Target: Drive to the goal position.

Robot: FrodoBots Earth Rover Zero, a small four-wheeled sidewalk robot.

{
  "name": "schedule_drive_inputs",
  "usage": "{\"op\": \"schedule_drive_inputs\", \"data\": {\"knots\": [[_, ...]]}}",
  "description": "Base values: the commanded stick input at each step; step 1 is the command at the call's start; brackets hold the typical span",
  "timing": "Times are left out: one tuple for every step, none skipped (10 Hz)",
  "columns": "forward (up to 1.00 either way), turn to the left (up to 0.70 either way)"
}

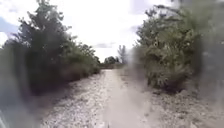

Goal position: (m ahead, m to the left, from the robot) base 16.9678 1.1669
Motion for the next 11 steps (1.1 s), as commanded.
{"op": "schedule_drive_inputs", "data": {"knots": [[0.69,0.01],[0.69,0.01],[0.69,0.01],[0.69,0.01],[0.69,0.01],[0.69,0.01],[0.69,0.01],[0.69,0.01],[0.69,0.01],[0.69,0.01],[0.69,0.01]]}}
